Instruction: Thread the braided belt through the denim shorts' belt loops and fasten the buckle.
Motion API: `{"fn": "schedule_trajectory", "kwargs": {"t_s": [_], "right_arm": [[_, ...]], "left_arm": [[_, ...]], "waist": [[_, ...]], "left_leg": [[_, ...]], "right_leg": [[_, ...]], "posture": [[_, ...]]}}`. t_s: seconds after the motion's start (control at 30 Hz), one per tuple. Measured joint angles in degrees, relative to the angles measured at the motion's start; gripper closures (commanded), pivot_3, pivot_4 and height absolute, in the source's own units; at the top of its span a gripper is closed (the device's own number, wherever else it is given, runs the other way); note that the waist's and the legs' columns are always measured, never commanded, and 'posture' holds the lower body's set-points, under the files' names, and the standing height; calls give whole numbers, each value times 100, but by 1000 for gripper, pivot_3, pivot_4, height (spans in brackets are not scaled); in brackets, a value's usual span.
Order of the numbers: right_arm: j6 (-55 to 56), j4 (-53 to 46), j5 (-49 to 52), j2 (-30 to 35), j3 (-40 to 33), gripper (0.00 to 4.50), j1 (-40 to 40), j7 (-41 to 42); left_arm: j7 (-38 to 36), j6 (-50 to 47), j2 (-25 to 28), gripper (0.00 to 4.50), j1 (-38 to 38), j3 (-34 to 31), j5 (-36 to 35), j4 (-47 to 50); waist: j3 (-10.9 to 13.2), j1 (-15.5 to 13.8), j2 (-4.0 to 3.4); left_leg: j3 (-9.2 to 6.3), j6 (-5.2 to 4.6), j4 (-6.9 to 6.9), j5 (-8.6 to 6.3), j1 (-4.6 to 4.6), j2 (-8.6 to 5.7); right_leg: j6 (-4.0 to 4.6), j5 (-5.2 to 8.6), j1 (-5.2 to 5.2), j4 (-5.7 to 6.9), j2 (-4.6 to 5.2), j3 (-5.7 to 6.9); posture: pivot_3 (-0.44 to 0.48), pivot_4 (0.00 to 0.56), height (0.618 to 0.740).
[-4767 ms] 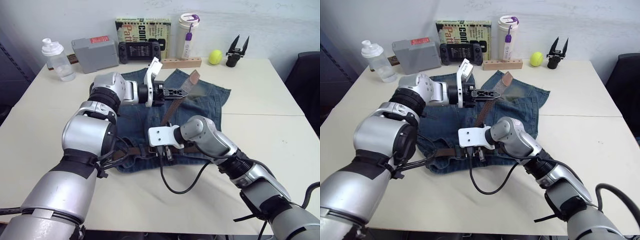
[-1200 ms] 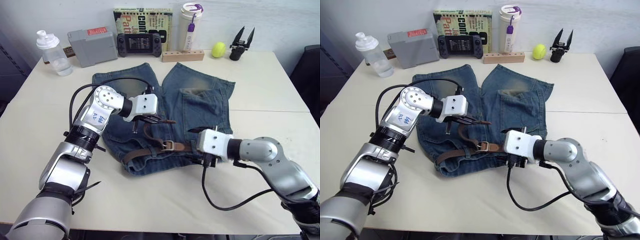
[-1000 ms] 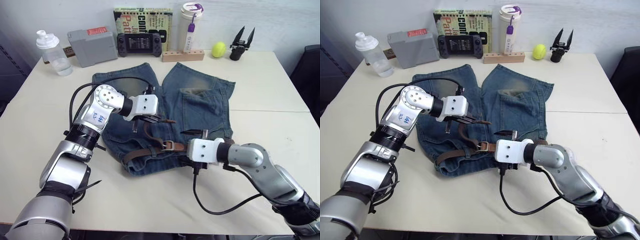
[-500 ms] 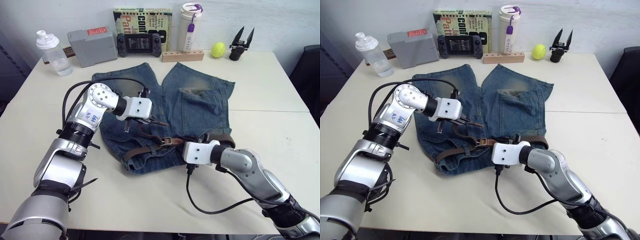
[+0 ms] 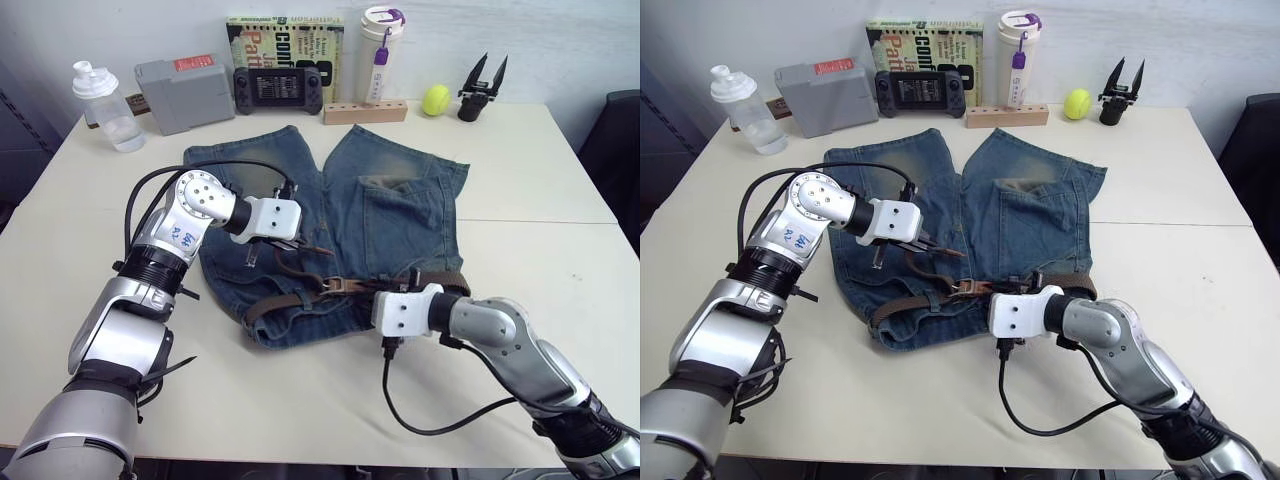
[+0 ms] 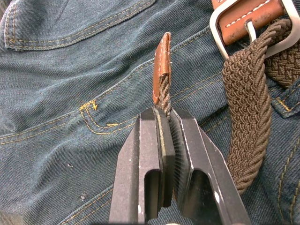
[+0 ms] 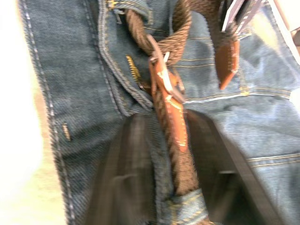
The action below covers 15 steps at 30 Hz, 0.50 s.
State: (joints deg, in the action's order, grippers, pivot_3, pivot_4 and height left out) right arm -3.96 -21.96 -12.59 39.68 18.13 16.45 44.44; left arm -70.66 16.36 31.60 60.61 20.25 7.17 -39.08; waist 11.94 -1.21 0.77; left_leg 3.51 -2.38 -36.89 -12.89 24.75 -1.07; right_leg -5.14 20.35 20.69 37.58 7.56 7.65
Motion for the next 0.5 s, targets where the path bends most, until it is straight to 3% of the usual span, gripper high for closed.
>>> {"fn": "schedule_trajectory", "kwargs": {"t_s": [0.5], "right_arm": [[899,677,-1175,47,35,1960,95,-431]], "left_arm": [[-1,-3,2,4500,40,0,6,-1]], "waist": [[0,1,0]], "left_leg": [[1,-2,-10,-1,3,0]], "right_leg": [[1,1,2,8,0,-2]], "posture": [[0,150,697]]}}
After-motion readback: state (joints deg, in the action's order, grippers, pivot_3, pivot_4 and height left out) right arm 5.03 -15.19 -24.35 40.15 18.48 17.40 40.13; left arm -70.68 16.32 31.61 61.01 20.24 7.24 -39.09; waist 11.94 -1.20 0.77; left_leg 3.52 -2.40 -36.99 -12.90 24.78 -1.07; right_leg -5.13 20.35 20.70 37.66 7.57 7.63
